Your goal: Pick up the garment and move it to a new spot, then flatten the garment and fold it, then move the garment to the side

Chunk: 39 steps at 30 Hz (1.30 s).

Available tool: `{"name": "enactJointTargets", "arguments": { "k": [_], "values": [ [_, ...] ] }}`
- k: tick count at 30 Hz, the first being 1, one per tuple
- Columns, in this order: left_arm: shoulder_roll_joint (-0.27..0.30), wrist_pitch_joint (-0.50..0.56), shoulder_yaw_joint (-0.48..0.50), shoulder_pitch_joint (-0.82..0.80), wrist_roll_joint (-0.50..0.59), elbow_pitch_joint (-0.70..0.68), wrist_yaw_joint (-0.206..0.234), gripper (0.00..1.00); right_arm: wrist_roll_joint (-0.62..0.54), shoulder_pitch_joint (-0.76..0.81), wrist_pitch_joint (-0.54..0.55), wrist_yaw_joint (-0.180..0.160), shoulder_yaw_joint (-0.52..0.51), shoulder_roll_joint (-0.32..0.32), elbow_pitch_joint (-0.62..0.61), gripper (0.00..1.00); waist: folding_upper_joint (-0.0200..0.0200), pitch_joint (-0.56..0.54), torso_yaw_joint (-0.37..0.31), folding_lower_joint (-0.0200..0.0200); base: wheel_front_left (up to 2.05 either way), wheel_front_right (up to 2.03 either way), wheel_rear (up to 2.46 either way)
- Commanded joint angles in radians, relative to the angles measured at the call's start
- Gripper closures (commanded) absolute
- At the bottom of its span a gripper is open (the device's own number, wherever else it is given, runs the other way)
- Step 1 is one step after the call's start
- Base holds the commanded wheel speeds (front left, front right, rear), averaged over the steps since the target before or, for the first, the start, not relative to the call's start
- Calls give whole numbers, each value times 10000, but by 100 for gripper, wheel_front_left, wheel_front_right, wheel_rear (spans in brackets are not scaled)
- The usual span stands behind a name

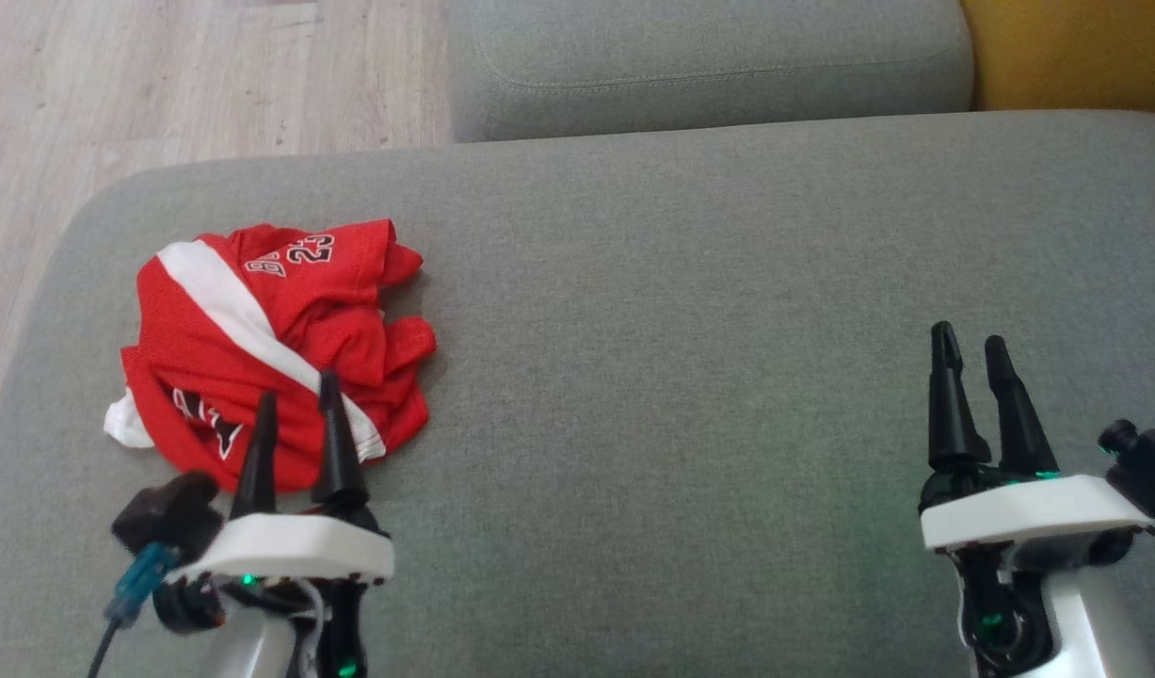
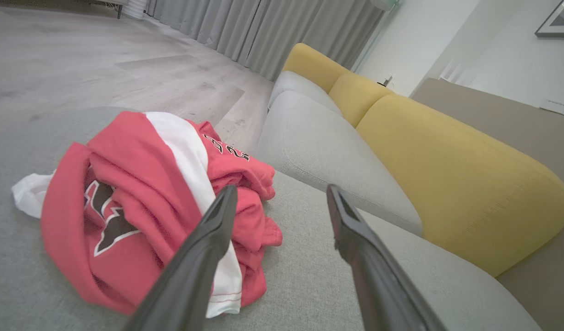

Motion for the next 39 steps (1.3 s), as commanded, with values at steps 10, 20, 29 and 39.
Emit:
{"name": "enactJointTargets", "arguments": {
  "k": [10, 20, 29, 39],
  "values": [
    [855, -389, -1223, -1093, 1683, -386, 688, 0, -1910, -458, -390, -5, 380, -72, -595, 0, 0, 26, -14, 0, 0, 0, 0],
    [1418, -685, -2734, -1703, 3131, 13, 1352, 0, -3664, -520, -685, -5, 629, -78, -736, 0, 0, 27, 18, 0, 0, 0, 0],
    [1633, -953, -3460, -2018, 3578, 84, 2027, 0, -4593, -442, -950, -6, 733, -82, -898, 0, 0, 27, 87, 0, 0, 0, 0],
    [959, -1250, -1770, -953, 2389, -585, 1323, 0, -3638, -88, -1245, -6, 530, -88, -613, 0, 0, -44, 70, 0, 0, 0, 0]
  ]
}}
